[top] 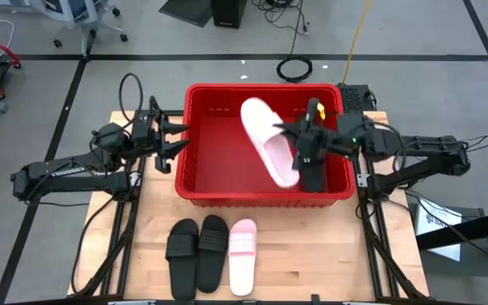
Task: Pick and place slides into bin
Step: Put the pink slipper into the red container
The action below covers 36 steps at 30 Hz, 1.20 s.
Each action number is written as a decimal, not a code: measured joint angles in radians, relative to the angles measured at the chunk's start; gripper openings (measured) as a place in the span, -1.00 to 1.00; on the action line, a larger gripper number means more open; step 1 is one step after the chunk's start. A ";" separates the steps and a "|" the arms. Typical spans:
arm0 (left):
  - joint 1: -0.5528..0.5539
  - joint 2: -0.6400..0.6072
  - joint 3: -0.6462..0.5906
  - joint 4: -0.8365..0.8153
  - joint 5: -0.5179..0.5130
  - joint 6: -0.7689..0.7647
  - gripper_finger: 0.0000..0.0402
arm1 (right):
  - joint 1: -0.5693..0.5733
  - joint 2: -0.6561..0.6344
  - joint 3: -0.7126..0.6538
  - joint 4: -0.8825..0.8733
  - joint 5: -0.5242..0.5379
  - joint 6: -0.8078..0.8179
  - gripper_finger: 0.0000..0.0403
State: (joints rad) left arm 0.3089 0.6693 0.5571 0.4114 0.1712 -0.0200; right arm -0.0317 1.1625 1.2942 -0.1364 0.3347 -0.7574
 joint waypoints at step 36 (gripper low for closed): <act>0.326 0.018 0.000 0.048 0.007 0.012 -0.01 | -0.420 0.232 -0.423 0.304 0.058 0.104 -0.98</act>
State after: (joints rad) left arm 0.6347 0.6871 0.5571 0.4590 0.1782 -0.0083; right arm -0.4515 1.3942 0.8707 0.1679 0.3928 -0.6536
